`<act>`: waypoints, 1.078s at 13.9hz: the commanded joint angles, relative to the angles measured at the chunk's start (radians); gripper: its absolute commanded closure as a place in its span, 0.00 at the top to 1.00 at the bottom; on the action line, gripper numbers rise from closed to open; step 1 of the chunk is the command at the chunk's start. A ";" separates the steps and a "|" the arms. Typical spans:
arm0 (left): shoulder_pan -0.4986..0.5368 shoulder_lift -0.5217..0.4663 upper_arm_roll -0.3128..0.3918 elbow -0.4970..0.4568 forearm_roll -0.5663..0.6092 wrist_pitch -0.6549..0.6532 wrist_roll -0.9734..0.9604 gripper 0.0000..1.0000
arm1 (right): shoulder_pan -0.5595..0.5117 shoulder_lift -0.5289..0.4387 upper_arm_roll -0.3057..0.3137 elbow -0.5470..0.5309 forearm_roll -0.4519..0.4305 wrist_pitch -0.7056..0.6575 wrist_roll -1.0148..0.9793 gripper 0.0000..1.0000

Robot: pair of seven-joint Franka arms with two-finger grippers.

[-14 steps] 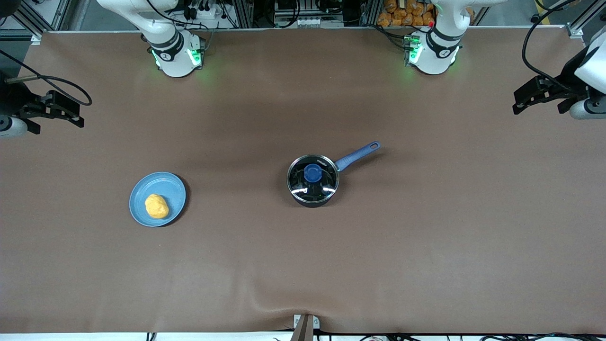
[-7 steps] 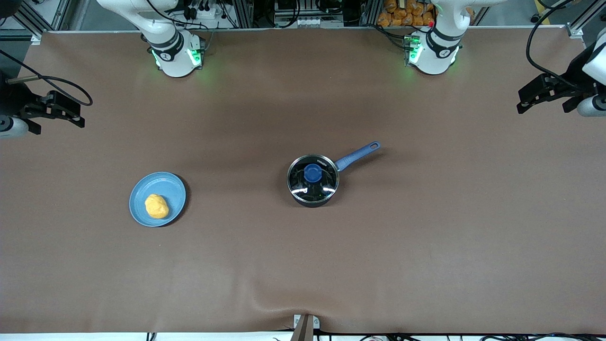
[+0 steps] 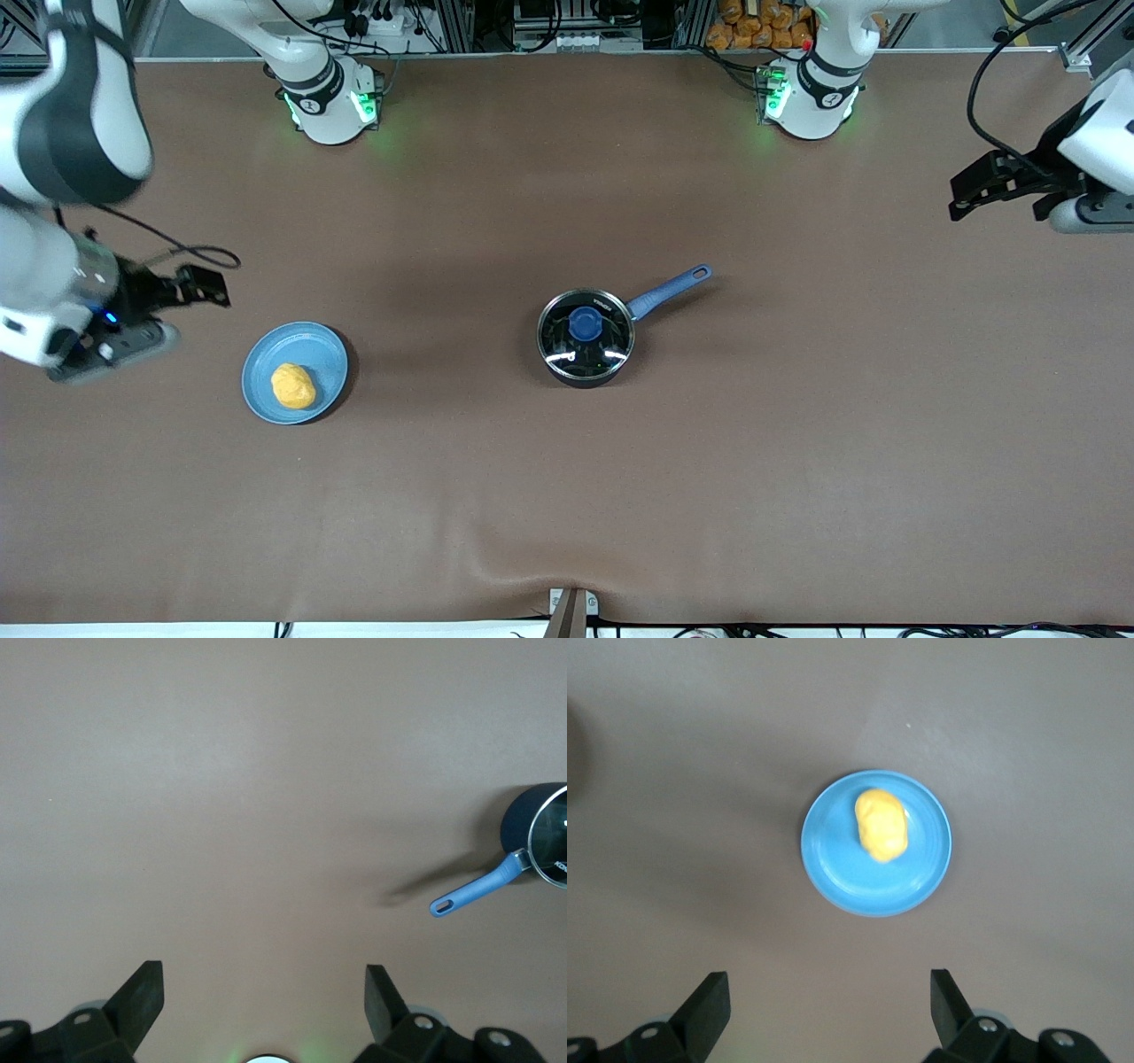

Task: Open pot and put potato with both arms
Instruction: 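Lower the right gripper onto the potato while the left gripper approaches the lid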

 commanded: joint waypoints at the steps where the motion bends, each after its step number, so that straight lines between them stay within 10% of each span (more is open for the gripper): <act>1: -0.060 0.044 -0.003 0.026 -0.011 -0.009 -0.016 1.00 | -0.020 0.104 -0.001 0.026 0.008 0.068 -0.154 1.00; 15: -0.386 0.312 -0.008 0.132 -0.039 0.204 -0.408 1.00 | -0.034 0.405 -0.003 0.023 0.092 0.274 -0.349 1.00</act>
